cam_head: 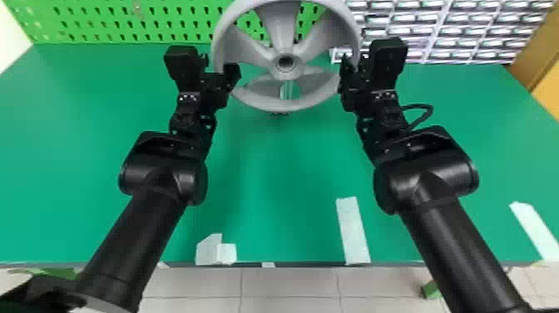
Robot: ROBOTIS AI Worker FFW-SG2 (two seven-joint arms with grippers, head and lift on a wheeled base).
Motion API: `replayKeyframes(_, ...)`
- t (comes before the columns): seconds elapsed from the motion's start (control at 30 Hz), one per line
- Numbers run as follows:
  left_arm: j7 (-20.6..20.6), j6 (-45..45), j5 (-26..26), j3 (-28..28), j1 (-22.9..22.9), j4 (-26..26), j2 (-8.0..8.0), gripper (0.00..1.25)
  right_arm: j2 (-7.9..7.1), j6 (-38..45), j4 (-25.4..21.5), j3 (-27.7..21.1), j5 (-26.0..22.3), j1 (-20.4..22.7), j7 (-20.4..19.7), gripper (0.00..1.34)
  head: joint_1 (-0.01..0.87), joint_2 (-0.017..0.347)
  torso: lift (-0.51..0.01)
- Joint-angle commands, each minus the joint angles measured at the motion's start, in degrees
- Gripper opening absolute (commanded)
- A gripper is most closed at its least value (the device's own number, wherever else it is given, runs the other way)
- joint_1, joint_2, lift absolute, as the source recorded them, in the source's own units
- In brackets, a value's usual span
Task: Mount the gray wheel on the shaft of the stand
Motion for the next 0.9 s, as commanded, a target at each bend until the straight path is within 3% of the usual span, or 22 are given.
replayKeyframes(0.0, 1.9, 0.1, -0.2, -0.1, 0.1, 0.0, -0.01, 0.48, -0.07, 0.0, 0.0, 0.1, 0.0, 0.2, -1.0, 0.15, 0.865, 0.052, -0.101)
replayKeyframes(0.33, 2.6, 5.6, 1.6, -0.2, 0.2, -1.6, -0.01, 0.51, 0.10, 2.4, -0.1, 0.1, -0.6, -0.1, -1.0, 0.15, 0.865, 0.052, -0.101)
replayKeyframes(0.87, 3.5, 11.7, 1.1, 0.3, 1.3, -7.0, -0.01, 0.55, 0.45, 10.8, -5.1, -0.5, -0.6, 0.0, -1.0, 0.15, 0.865, 0.052, -0.101)
